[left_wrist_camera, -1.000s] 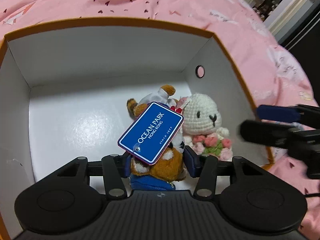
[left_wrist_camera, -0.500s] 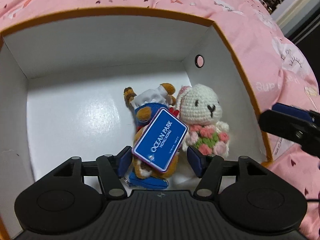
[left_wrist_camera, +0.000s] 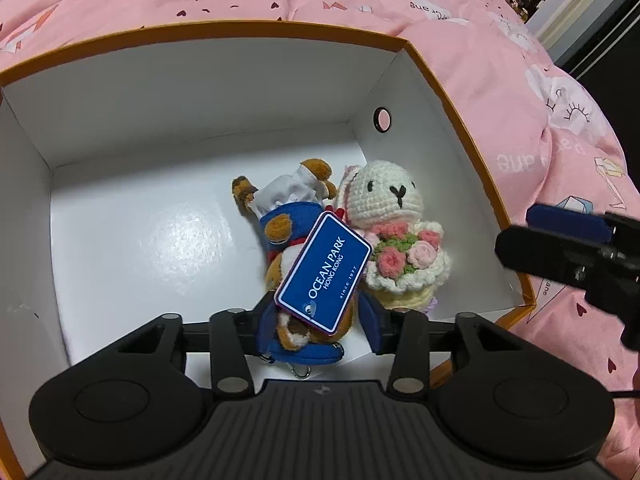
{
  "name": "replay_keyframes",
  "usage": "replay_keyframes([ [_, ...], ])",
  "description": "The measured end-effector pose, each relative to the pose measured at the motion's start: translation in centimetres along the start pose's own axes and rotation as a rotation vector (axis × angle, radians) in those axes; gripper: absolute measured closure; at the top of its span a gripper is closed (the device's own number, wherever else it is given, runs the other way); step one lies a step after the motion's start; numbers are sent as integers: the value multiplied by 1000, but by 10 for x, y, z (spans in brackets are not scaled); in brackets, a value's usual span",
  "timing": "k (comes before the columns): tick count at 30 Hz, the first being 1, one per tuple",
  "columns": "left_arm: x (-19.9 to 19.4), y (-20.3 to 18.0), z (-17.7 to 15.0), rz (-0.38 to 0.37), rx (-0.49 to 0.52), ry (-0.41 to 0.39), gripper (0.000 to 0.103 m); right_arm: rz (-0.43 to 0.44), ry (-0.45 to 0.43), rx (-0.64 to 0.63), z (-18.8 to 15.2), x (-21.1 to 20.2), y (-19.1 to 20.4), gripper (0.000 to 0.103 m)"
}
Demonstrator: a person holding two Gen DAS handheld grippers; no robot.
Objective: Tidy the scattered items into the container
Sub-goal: 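Lower the bunny and bear into the box and open both grippers, then move both grippers back toward the remaining items beside the box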
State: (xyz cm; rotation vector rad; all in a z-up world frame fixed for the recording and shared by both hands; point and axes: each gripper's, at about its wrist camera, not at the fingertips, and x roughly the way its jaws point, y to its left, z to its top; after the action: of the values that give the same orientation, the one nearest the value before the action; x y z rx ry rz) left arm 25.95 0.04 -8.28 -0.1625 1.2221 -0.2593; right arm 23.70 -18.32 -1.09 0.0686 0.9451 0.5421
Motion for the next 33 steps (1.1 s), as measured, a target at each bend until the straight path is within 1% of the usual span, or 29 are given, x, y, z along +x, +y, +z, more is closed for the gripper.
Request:
replay_keyframes([
  [4,-19,-1,-4,14,27,-42,51,3,-21,-3,-6,-7,1,30],
  [7,-44,-3,-7,28,54,-90,51,12,-57,-27,-7,-18,6,31],
  [9,-65,-4,-12,19,77,-128,51,29,-83,-41,-7,-26,10,31],
  [11,-89,-5,-19,9,104,-166,51,56,-114,-57,-8,-37,17,39],
  [13,-114,-4,-30,5,136,-205,51,84,-127,-77,-9,-46,26,43],
  [14,-125,-2,-35,7,148,-220,51,101,-126,-86,-9,-49,30,47],
  [17,-148,3,-56,34,175,-249,51,162,-127,-120,-16,-59,48,50],
  [20,-151,11,-79,69,159,-239,51,203,-119,-142,-30,-61,62,53],
  [22,-149,17,-94,78,136,-221,51,224,-87,-134,-43,-56,69,54],
  [23,-147,21,-102,82,124,-213,50,233,-63,-128,-49,-51,71,56],
  [26,-137,31,-120,109,84,-181,47,249,24,-105,-70,-35,77,56],
  [31,-122,44,-142,141,24,-128,47,223,174,-35,-95,4,76,56],
  [33,-117,45,-149,150,18,-111,47,230,230,2,-104,21,73,56],
])
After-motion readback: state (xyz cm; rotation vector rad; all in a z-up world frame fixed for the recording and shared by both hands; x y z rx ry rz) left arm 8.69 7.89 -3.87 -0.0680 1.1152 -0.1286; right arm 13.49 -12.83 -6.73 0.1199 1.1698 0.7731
